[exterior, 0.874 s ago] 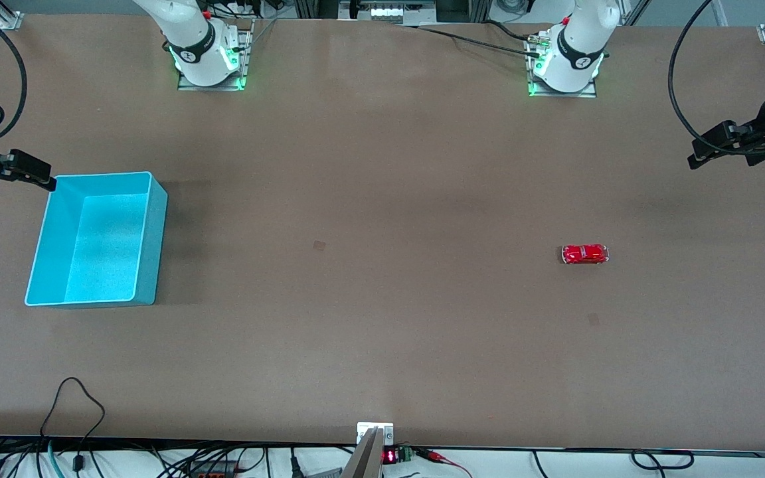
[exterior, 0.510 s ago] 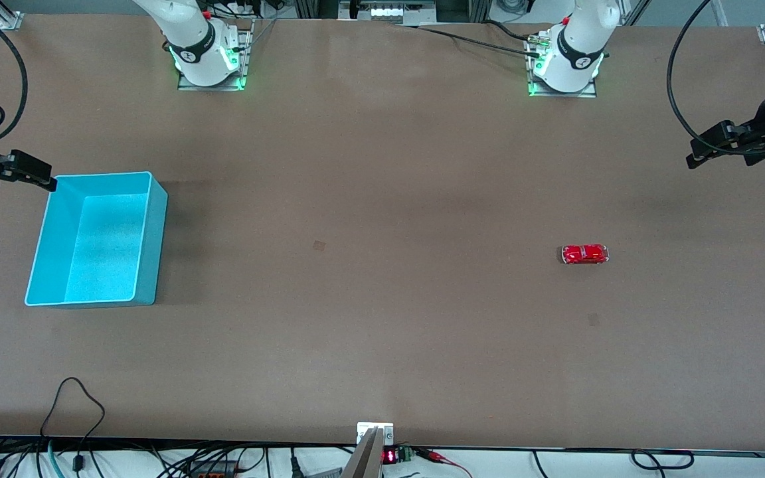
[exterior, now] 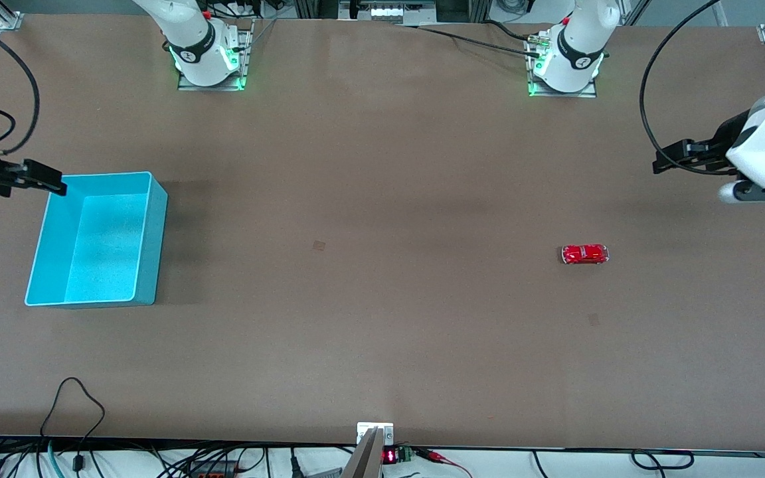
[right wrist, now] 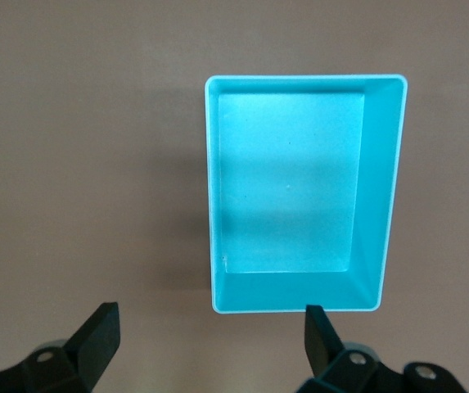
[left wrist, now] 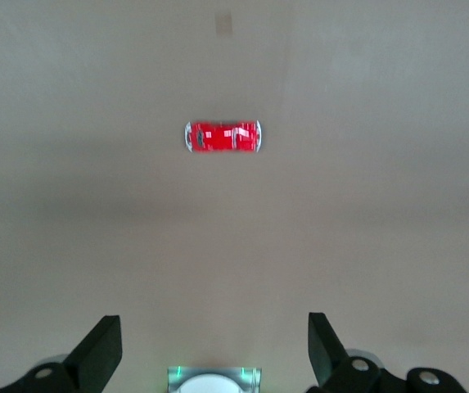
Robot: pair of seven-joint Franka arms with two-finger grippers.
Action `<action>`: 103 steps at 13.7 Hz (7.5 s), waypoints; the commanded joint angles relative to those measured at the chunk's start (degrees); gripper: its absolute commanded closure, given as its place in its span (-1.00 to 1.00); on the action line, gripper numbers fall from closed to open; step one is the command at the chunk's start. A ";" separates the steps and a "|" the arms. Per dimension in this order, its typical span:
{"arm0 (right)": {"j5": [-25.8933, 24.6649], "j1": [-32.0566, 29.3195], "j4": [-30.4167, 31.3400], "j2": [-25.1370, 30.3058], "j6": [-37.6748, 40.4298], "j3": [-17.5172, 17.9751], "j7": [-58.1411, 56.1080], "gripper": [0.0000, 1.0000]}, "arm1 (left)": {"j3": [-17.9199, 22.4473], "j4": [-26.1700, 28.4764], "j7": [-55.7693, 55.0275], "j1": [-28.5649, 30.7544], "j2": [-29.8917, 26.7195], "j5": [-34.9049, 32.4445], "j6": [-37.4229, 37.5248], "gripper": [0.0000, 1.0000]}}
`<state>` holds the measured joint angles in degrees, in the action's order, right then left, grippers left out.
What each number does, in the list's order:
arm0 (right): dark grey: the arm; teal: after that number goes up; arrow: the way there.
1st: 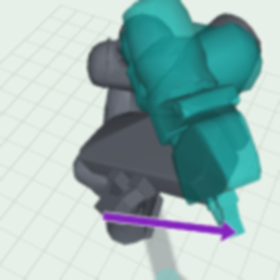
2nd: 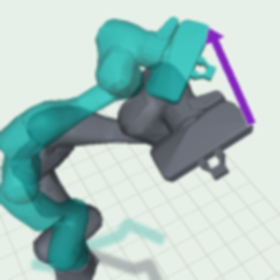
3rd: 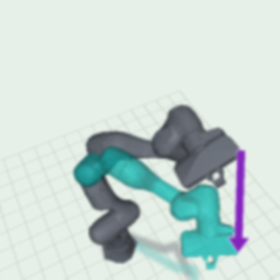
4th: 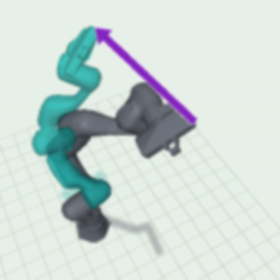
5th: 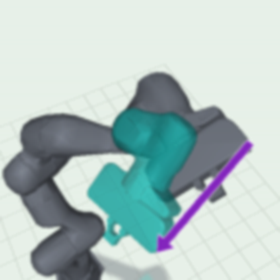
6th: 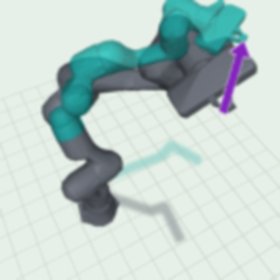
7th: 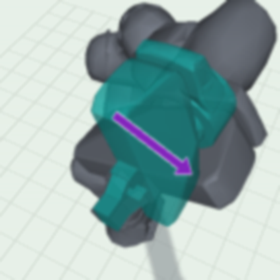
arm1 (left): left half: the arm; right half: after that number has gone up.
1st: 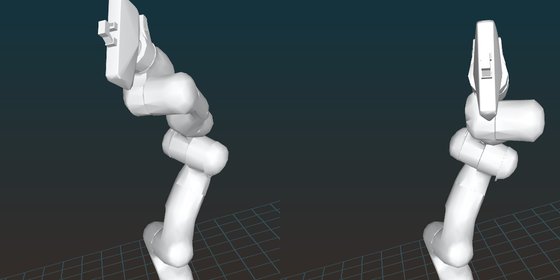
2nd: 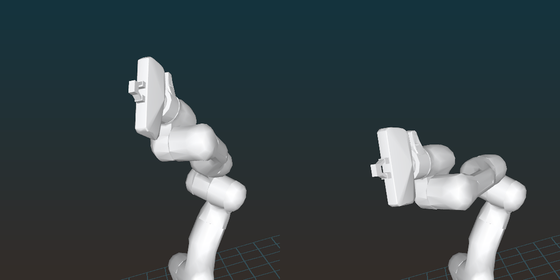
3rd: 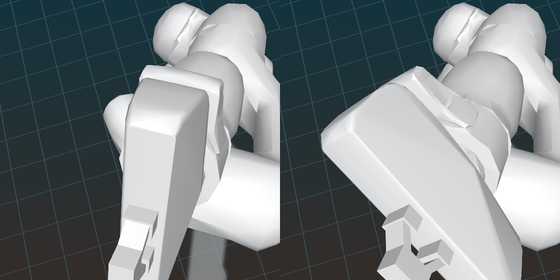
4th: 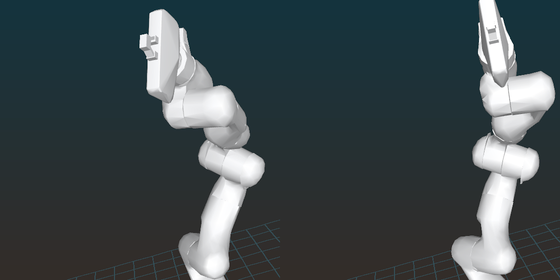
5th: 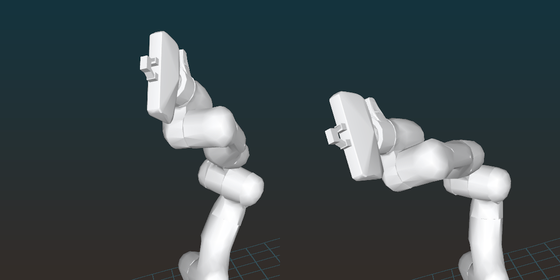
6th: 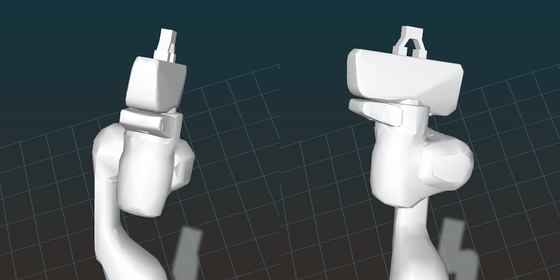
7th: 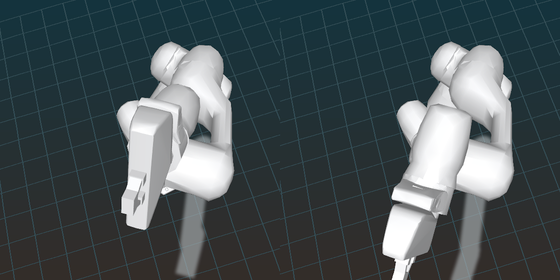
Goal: Wind red beetle toy and store in blue box
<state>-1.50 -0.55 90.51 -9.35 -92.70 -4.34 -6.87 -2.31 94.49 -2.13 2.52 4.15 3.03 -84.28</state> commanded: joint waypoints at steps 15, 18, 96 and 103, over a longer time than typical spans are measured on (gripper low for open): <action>-0.61 -0.41 -0.24 -3.49 4.63 -0.05 -0.25 -1.00 | -1.47 19.05 55.28 1.53 4.10 -3.91 -26.59 -1.00; -0.61 -0.41 -0.24 -3.49 4.72 -0.05 -0.33 -1.00 | -1.64 23.70 64.75 1.27 7.88 -4.87 -38.80 -1.00; 0.53 2.31 -2.79 -3.57 8.59 0.30 0.28 -1.00 | -0.94 23.90 109.98 20.86 26.54 -6.19 -60.50 -1.00; 0.88 2.22 -2.53 -3.66 9.46 0.30 0.63 -1.00 | -8.58 15.63 109.27 20.16 15.12 -6.46 -36.24 -1.00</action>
<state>-1.25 1.62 88.44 -13.04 -84.43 -3.95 -6.87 -9.37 110.25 106.89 22.51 23.16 -2.77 -125.11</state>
